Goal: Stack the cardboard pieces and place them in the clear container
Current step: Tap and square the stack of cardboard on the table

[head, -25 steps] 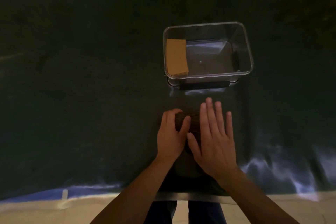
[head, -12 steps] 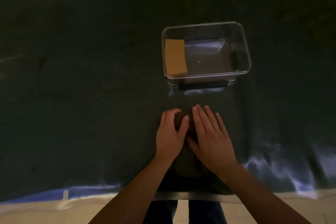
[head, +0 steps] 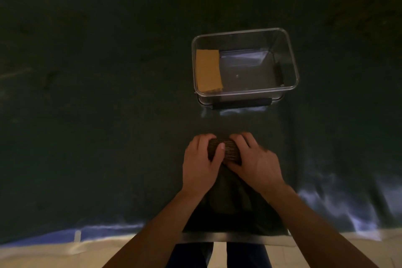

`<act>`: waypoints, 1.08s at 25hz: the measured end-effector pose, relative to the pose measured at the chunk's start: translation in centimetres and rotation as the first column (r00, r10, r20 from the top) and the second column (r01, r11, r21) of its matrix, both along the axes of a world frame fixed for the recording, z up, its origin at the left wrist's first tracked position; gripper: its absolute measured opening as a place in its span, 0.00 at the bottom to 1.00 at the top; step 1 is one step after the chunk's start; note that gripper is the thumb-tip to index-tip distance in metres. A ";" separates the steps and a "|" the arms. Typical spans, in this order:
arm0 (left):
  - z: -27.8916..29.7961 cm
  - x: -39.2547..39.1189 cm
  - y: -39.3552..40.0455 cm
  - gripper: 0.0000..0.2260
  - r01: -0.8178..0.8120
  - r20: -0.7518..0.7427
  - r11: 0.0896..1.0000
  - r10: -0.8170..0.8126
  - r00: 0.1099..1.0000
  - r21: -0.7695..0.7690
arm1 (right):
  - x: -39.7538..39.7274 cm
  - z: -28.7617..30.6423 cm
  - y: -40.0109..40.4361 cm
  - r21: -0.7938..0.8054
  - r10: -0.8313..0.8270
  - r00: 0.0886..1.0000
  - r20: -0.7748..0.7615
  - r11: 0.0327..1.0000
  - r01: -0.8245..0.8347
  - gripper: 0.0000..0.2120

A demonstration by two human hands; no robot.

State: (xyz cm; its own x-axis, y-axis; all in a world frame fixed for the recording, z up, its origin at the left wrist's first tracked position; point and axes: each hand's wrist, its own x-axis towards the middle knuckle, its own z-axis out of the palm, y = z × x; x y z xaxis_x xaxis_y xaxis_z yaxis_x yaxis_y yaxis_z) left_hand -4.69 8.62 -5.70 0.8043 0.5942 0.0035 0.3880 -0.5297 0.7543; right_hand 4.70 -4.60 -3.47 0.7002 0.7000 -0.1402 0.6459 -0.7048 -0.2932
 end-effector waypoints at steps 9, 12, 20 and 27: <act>0.9 -2.2 1.2 0.29 0.210 -0.007 0.871 -0.231 0.973 0.444 | 0.5 0.1 0.1 -0.005 0.036 0.999 -0.003 0.999 -0.036 0.26; 0.1 -3.7 0.3 0.32 0.334 -0.119 0.770 -0.324 0.939 0.543 | 0.5 -0.1 0.1 0.003 0.036 0.999 -0.009 0.999 -0.036 0.26; 0.4 -3.3 0.7 0.36 0.453 -0.299 0.691 -0.341 0.891 0.563 | 0.5 -0.1 0.3 -0.012 0.027 0.999 0.043 1.000 -0.026 0.26; 0.7 -3.2 0.6 0.38 0.467 -0.341 0.744 -0.332 0.879 0.479 | 0.5 -0.4 0.2 -0.021 0.030 0.999 0.040 0.999 -0.029 0.26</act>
State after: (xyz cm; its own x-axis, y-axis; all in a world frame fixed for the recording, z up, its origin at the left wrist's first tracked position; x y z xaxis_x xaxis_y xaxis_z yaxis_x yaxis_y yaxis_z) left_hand -7.86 9.17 -4.98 0.9849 0.1725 0.0128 0.1653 -0.9604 0.2241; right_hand 5.19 -4.38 -3.91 0.6847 0.7177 -0.1268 0.6775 -0.6909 -0.2522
